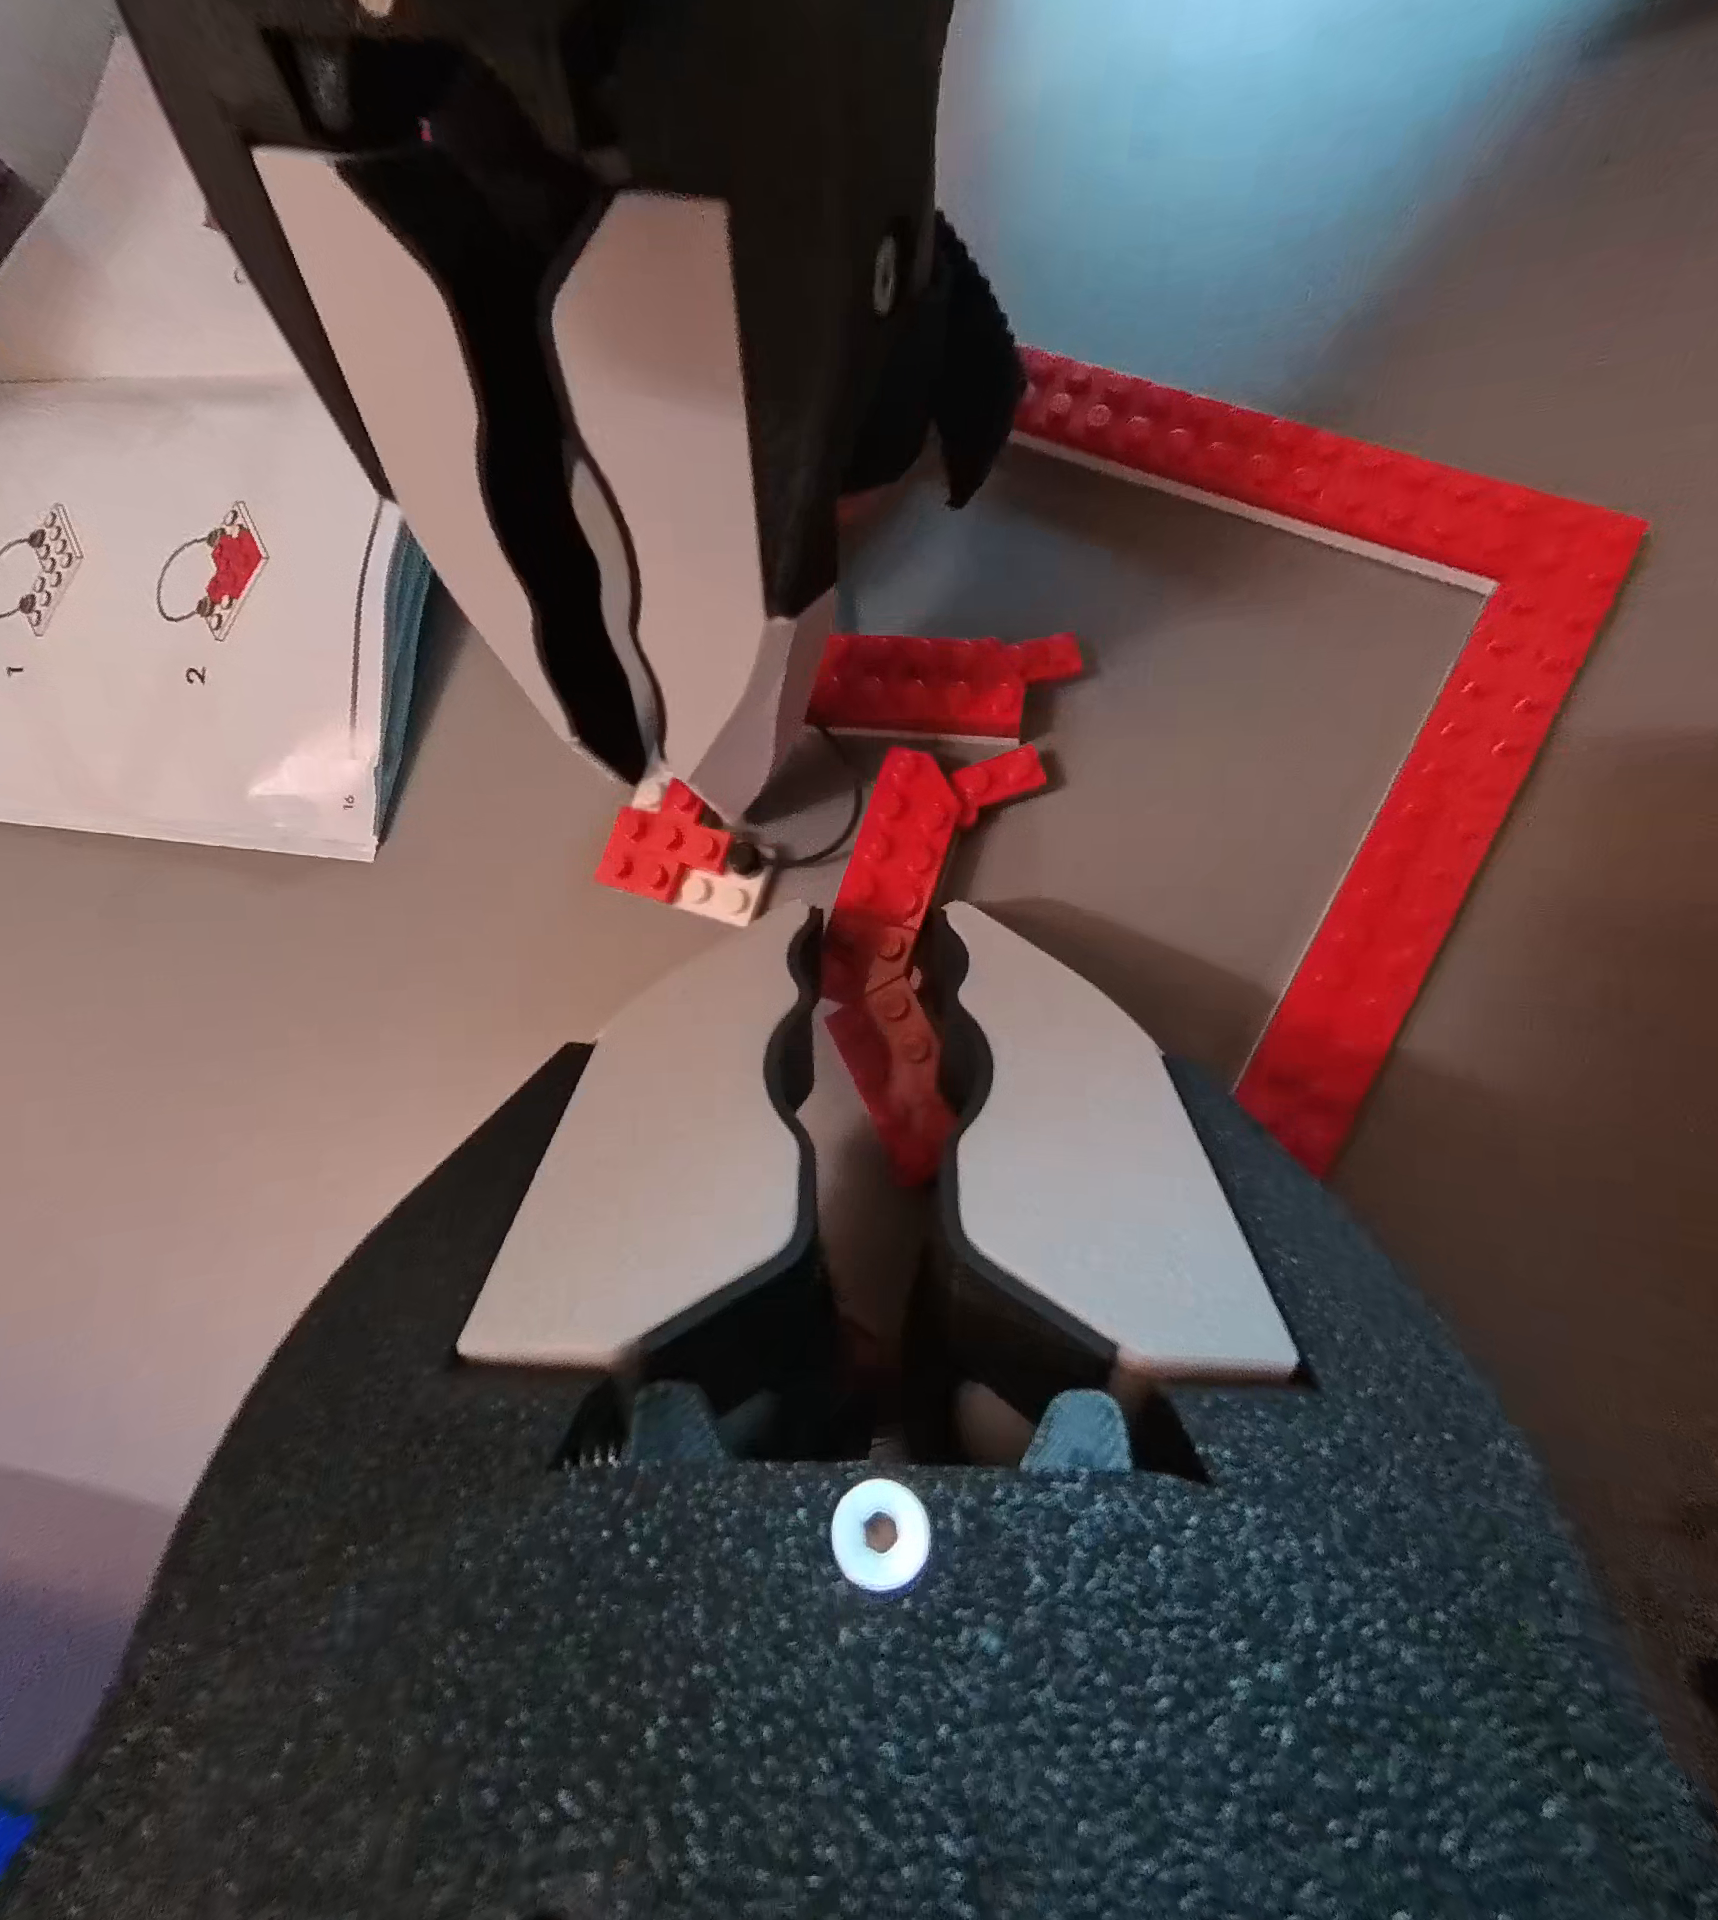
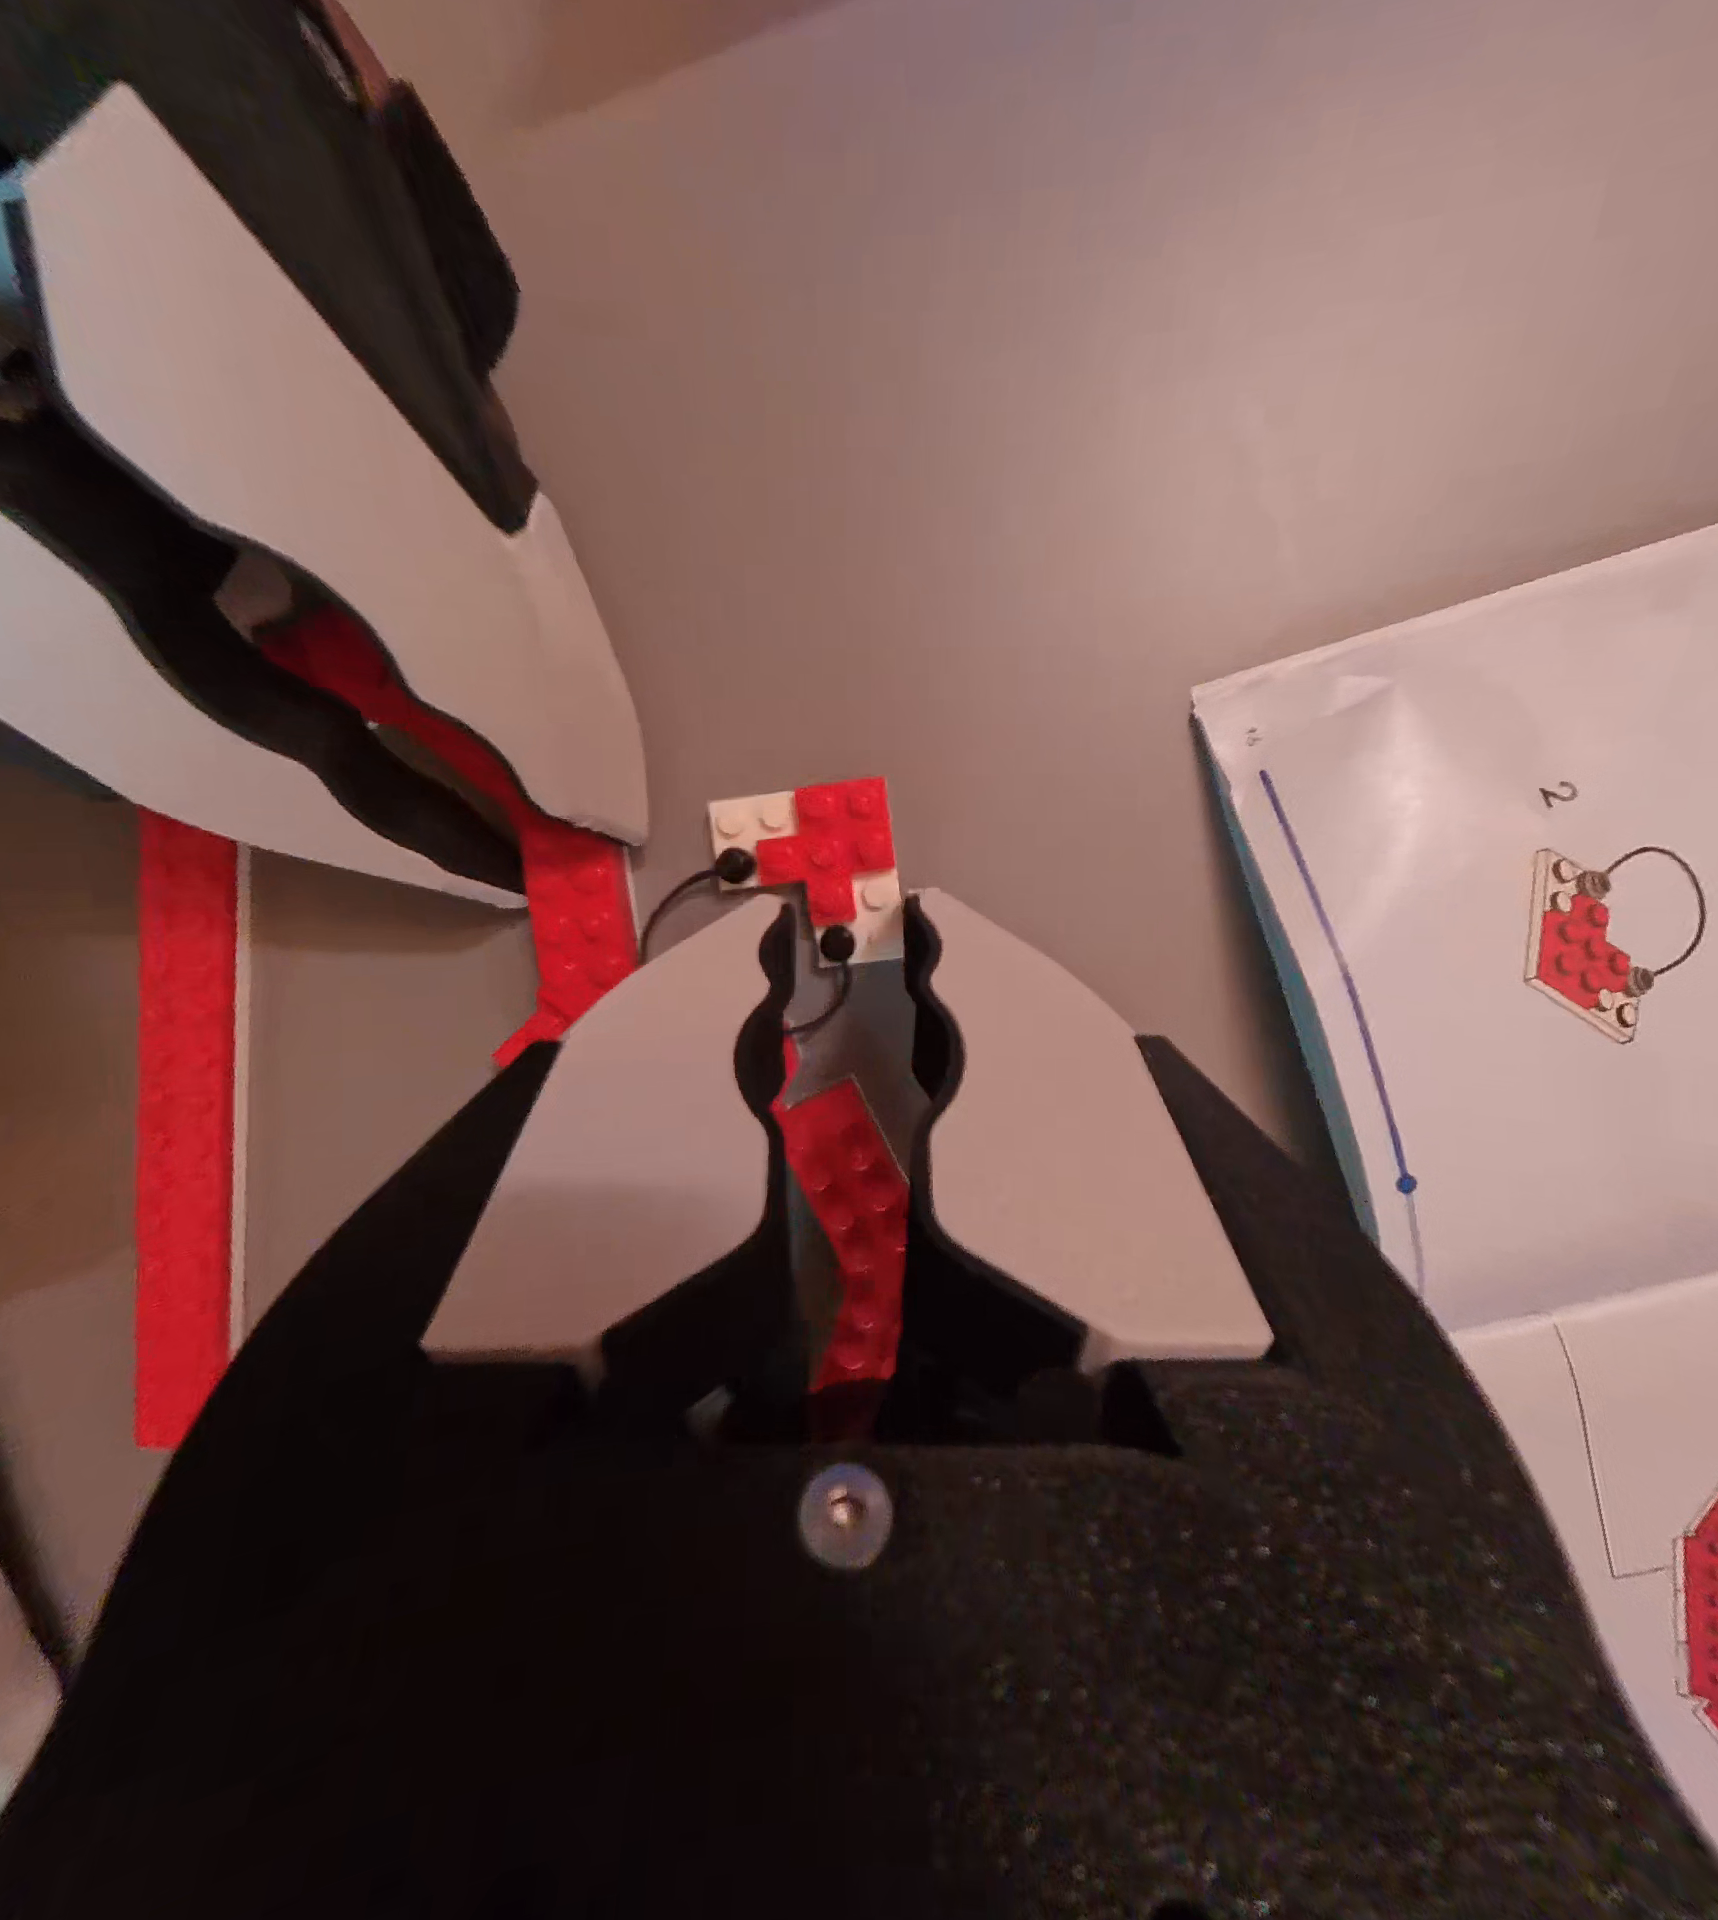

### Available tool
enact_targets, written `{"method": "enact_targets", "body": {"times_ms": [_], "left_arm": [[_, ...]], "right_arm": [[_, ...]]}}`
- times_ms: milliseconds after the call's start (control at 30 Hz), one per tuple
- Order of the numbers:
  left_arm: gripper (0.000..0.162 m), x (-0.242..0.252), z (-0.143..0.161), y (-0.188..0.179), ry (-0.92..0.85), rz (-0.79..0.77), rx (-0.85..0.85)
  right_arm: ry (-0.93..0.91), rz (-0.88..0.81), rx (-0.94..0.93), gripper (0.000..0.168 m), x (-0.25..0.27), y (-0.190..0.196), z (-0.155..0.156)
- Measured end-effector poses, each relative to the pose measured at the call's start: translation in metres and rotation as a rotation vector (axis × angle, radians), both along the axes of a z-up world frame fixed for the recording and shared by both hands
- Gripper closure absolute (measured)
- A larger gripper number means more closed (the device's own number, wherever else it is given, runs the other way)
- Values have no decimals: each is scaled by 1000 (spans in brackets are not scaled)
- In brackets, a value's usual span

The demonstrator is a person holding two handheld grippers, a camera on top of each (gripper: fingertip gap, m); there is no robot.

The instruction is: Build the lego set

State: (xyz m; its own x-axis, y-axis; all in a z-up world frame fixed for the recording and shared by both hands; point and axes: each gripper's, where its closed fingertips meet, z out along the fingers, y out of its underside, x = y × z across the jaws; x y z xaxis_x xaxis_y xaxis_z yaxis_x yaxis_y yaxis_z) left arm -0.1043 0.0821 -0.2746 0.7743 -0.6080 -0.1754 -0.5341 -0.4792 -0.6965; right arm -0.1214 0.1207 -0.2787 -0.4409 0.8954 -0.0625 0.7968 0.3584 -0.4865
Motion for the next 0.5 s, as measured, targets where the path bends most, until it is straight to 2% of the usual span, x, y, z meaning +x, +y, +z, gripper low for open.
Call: {"method": "enact_targets", "body": {"times_ms": [200,400,500], "left_arm": [[144,-1,0,-2,-1,-3,17],[143,-1,0,-3,0,-9,17],[138,-7,1,-5,17,9,8]], "right_arm": [[61,-4,-89,137,6,-4,11],[197,58,-108,139,18,-10,29],[210,20,-118,141,27,-7,34]]}}
